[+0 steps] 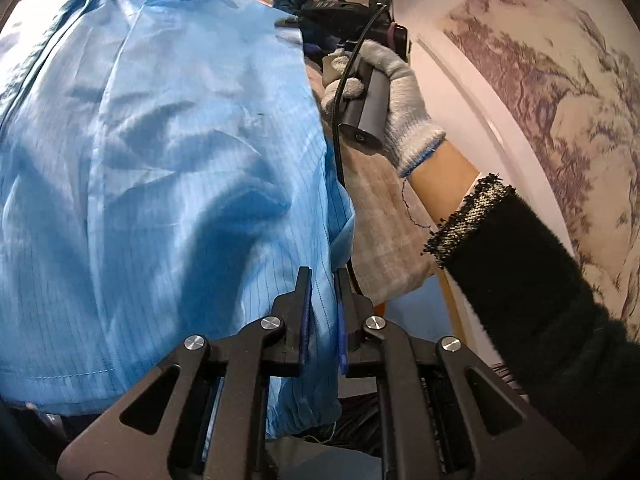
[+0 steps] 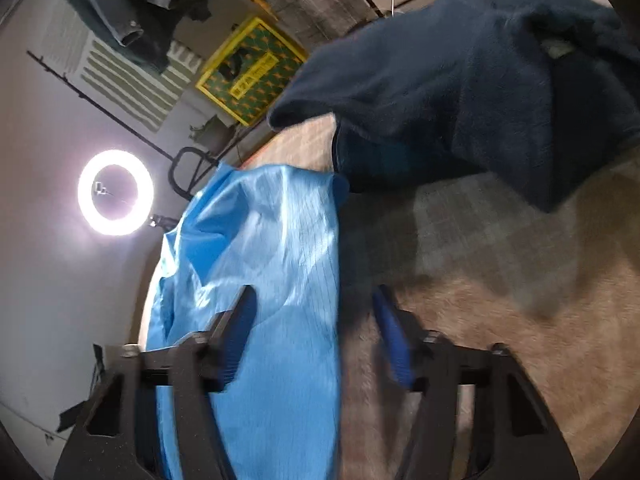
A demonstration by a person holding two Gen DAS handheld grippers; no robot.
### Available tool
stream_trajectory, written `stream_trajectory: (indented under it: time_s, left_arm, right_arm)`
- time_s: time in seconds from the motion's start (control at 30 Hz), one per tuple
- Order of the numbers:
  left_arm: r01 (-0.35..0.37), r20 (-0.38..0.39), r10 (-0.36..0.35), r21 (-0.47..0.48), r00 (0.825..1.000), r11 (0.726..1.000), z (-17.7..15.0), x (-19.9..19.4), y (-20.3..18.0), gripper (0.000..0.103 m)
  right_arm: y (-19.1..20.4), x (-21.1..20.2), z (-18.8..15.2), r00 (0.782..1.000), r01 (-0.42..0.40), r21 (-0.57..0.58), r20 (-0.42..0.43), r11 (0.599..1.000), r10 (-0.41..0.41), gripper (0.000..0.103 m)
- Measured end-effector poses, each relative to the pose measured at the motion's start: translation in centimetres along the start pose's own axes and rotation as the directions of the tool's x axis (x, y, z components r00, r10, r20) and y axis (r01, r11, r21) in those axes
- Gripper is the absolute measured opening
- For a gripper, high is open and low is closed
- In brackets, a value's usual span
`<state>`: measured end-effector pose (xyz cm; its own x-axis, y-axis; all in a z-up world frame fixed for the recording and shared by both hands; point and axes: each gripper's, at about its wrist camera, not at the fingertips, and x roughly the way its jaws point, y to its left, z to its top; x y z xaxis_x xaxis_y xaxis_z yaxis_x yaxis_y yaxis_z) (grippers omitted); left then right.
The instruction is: Fold large clothes
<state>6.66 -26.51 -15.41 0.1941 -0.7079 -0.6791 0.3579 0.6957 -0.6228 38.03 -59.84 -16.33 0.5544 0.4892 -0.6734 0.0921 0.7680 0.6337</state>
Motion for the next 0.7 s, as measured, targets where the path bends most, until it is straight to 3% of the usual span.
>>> stream_trajectory:
  time_s: [0.03,0.13,0.43,0.57,0.7]
  left_arm:
    - [0.003,0.0,-0.003,-0.007,1.0,1.0,0.1,0.0,0.1,0.009]
    - [0.023,0.001,-0.023,-0.041,1.0,0.999,0.6,0.4,1.2,0.009]
    - [0.083,0.018,-0.081,-0.14,0.997,0.987,-1.0,-1.2,4.2,0.009]
    - [0.092,0.029,-0.089,-0.177,0.996,0.98,-1.6,-2.1,5.6,0.009]
    - [0.098,0.035,-0.092,-0.216,0.995,0.971,-2.1,-2.8,6.7,0.009]
  right_arm:
    - [0.4,0.6,0.0,1.0,0.016,-0.013,-0.018,1.0,-0.017,0.016]
    - [2.7,1.4,-0.2,0.99,0.133,-0.124,-0.031,0.983,-0.137,0.005]
    - [9.5,-0.5,0.1,0.978,0.208,-0.26,0.049,0.943,-0.202,0.0]
    - [15.1,0.3,-0.5,0.962,0.272,-0.408,0.102,0.871,-0.253,0.0]
    - [20.7,2.6,-2.7,0.959,0.279,-0.556,0.123,0.783,-0.254,0.0]
